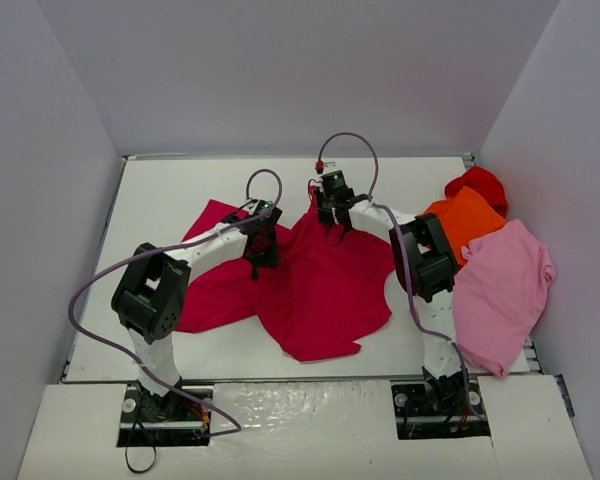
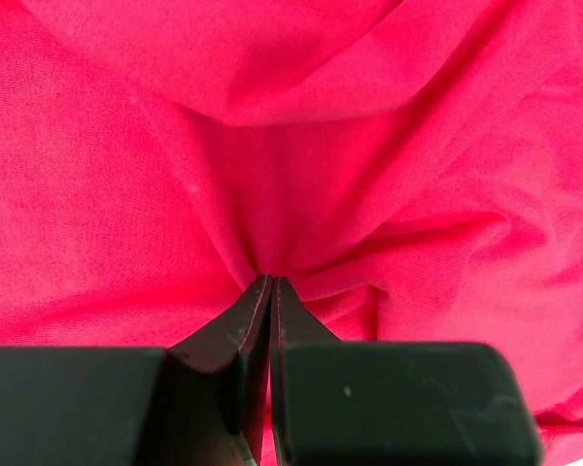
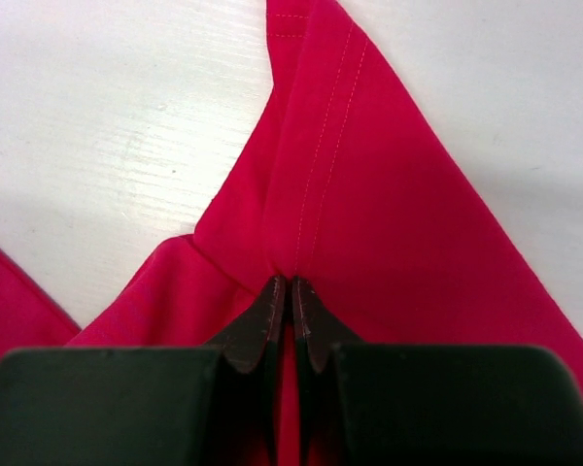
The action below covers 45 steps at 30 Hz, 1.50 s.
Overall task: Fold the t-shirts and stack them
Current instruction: Flatten out the tshirt
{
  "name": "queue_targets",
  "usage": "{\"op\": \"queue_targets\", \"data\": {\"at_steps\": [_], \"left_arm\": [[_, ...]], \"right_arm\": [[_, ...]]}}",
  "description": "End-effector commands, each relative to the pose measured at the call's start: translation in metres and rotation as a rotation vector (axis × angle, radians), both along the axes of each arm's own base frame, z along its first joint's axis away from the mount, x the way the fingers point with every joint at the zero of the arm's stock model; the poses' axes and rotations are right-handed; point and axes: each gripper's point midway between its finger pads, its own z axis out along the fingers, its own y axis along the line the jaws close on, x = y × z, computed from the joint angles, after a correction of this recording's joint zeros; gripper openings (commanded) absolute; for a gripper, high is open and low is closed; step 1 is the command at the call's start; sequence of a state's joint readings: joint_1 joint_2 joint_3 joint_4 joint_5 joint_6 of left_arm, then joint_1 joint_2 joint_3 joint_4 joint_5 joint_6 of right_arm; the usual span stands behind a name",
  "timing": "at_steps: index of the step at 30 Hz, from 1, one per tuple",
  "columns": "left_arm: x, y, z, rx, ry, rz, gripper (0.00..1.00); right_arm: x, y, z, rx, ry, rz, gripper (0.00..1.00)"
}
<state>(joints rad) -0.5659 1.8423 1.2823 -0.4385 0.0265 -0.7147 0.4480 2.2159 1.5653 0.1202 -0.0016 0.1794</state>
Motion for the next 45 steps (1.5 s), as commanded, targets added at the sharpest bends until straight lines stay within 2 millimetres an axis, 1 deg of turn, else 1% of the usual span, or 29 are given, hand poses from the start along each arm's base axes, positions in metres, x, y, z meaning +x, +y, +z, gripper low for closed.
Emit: {"op": "queue_targets", "data": {"at_steps": [1,3,4,10,15,18,21,25,27,28,29,31,32,33,35,37,39,40,41,43,45], "left_arm": [[0.009,-0.005,0.018,-0.034,-0.049,0.013,0.00],[0.008,-0.004,0.017,-0.032,-0.047,0.012,0.00],[0.007,-0.004,0.017,-0.032,-0.046,0.011,0.00],[0.005,-0.002,0.016,-0.023,-0.042,0.011,0.00],[0.004,0.000,0.017,-0.019,-0.043,0.010,0.00],[0.003,0.001,0.017,-0.014,-0.045,0.012,0.00],[0.002,0.002,0.016,-0.010,-0.043,0.006,0.00],[0.000,0.004,0.014,-0.003,-0.033,0.007,0.00],[-0.001,0.004,0.014,-0.002,-0.031,0.008,0.00],[-0.002,0.005,0.013,-0.001,-0.030,0.008,0.00],[-0.002,0.005,0.013,0.000,-0.027,0.007,0.00],[-0.003,0.006,0.012,0.004,-0.024,0.006,0.00],[-0.004,0.006,0.011,0.007,-0.020,0.005,0.00],[-0.004,0.007,0.011,0.014,-0.020,0.007,0.00],[-0.003,0.011,0.010,0.030,-0.025,0.015,0.00],[-0.003,0.012,0.010,0.038,-0.028,0.015,0.00],[-0.001,0.013,0.013,0.042,-0.034,0.015,0.00],[0.000,0.015,0.014,0.055,-0.042,0.018,0.00],[0.002,0.015,0.018,0.058,-0.053,0.020,0.00],[0.008,0.016,0.025,0.062,-0.077,0.017,0.00],[0.016,0.012,0.038,0.055,-0.112,0.011,0.00]], "right_arm": [[0.038,-0.014,0.104,-0.036,-0.226,-0.049,0.00],[0.047,-0.024,0.117,-0.050,-0.257,-0.081,0.00],[0.051,-0.032,0.121,-0.063,-0.269,-0.105,0.00],[0.070,-0.058,0.143,-0.103,-0.331,-0.178,0.00],[0.084,-0.094,0.146,-0.206,-0.362,-0.279,0.00],[0.093,-0.115,0.145,-0.218,-0.370,-0.325,0.00],[0.109,-0.134,0.145,-0.200,-0.400,-0.361,0.00],[0.123,-0.154,0.138,-0.206,-0.404,-0.403,0.00],[0.129,-0.163,0.125,-0.201,-0.393,-0.420,0.00],[0.132,-0.164,0.121,-0.194,-0.393,-0.420,0.02],[0.135,-0.164,0.120,-0.182,-0.400,-0.429,0.15],[0.138,-0.165,0.107,-0.179,-0.384,-0.435,0.54],[0.140,-0.166,0.104,-0.178,-0.382,-0.443,0.67],[0.140,-0.167,0.103,-0.173,-0.382,-0.452,0.71],[0.139,-0.166,0.104,-0.159,-0.383,-0.462,0.73],[0.136,-0.165,0.110,-0.140,-0.395,-0.469,0.73],[0.124,-0.165,0.121,-0.120,-0.406,-0.476,0.73],[0.120,-0.162,0.125,-0.096,-0.408,-0.468,0.73],[0.112,-0.160,0.130,-0.078,-0.404,-0.463,0.73],[0.097,-0.147,0.132,-0.017,-0.375,-0.435,0.72],[0.075,-0.138,0.146,0.017,-0.370,-0.423,0.71]]}}
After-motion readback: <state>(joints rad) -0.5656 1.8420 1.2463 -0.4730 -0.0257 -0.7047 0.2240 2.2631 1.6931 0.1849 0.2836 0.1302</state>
